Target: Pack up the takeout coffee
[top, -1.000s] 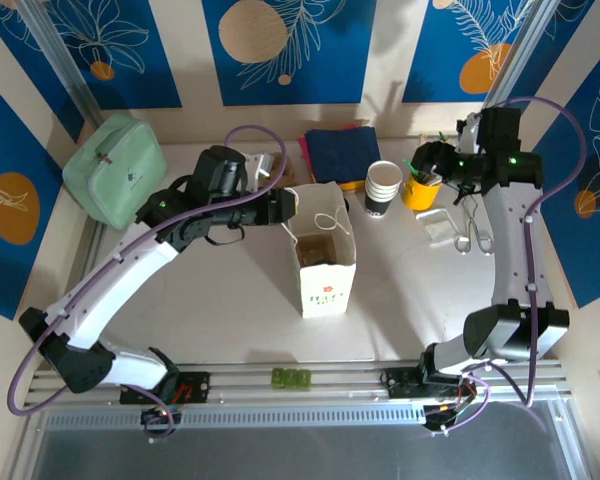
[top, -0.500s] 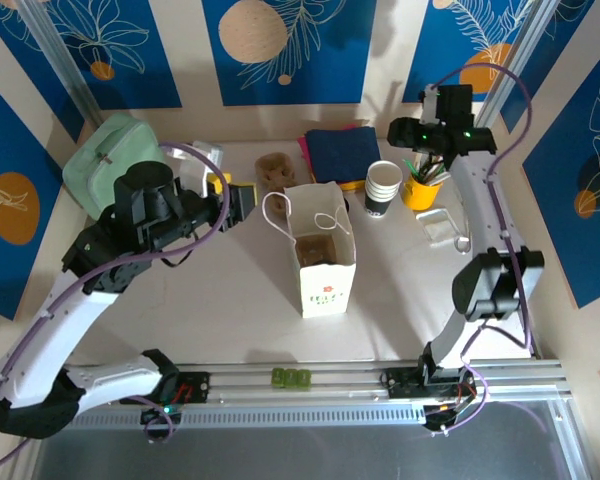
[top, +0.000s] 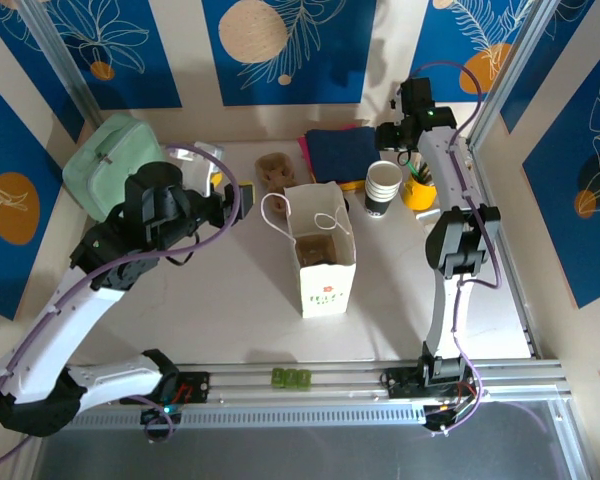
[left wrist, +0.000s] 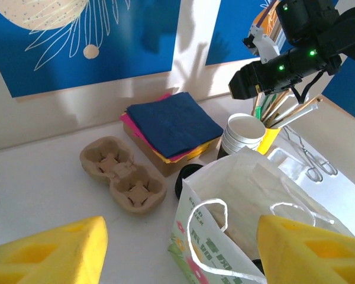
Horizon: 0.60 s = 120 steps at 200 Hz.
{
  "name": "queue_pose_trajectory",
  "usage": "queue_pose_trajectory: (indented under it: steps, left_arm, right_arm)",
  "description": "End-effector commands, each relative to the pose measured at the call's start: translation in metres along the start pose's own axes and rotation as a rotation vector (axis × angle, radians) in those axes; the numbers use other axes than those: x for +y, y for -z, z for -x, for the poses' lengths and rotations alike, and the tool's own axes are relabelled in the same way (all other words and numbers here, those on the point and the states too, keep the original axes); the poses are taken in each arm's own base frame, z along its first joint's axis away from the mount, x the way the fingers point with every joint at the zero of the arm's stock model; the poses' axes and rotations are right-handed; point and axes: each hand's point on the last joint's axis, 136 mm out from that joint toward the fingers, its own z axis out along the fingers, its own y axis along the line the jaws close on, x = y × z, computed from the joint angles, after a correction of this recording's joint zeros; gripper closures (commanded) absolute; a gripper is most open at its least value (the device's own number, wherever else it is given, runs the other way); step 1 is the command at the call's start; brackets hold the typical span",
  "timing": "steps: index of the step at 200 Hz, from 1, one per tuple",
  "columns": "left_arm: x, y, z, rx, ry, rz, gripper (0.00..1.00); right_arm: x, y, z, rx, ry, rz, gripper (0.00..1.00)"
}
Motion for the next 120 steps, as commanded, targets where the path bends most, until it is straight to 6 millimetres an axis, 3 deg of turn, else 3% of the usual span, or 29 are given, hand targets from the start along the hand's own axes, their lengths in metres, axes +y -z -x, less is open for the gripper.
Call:
queue_pose_trajectory:
  steps: [1, 120]
  left_arm:
    - [0.007, 0.007, -0.002, -0.011, 0.016, 0.022, 0.32]
    - [0.006, 0.014, -0.004, -0.031, 0.045, 0.001, 0.23]
  right_arm:
    - [-0.009, 0.008, -0.011, 0.055, 0.013, -0.048, 0.35]
    - [-0.036, 0.008, -0.034, 0.111, -0.03, -0.093, 0.44]
